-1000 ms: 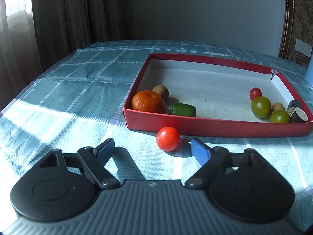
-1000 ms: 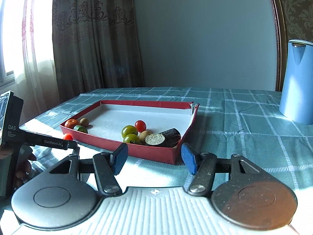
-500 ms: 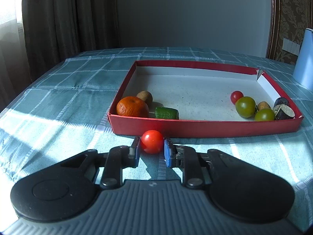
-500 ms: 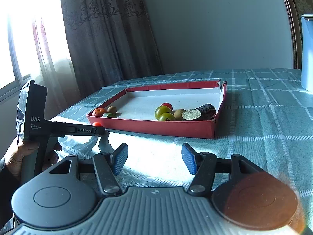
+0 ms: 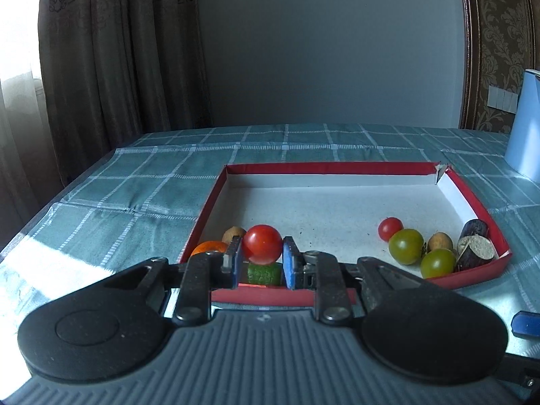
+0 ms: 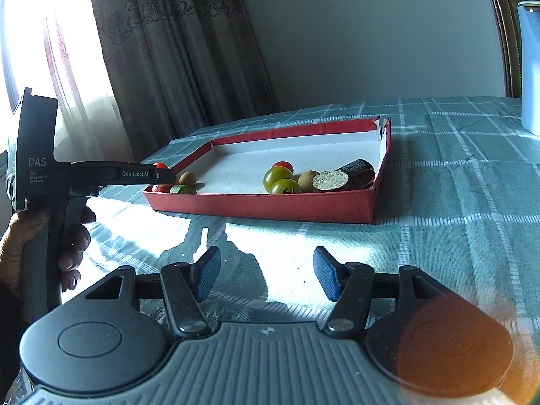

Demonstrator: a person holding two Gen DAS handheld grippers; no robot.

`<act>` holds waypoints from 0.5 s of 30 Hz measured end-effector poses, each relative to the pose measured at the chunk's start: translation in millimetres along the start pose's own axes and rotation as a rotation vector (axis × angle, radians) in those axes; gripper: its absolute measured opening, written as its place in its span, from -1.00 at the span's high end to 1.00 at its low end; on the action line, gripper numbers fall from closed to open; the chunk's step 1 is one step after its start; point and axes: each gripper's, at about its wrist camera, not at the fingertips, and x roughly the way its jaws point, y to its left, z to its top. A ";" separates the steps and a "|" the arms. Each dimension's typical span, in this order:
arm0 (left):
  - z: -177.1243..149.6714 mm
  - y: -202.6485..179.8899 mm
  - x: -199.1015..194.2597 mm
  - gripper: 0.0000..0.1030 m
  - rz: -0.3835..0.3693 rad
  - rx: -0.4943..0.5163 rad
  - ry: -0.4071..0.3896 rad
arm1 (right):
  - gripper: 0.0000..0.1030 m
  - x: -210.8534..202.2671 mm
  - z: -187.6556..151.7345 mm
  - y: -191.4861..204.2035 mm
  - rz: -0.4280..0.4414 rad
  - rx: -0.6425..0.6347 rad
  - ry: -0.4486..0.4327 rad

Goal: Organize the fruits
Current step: 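Grasp the other red cherry tomato with the left tool, then release the red cherry tomato into the tray by opening the left tool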

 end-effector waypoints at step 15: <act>0.0 1.3 44.2 0.46 0.036 -0.007 0.047 | -0.16 5.8 -0.8 1.5 0.004 -0.001 0.036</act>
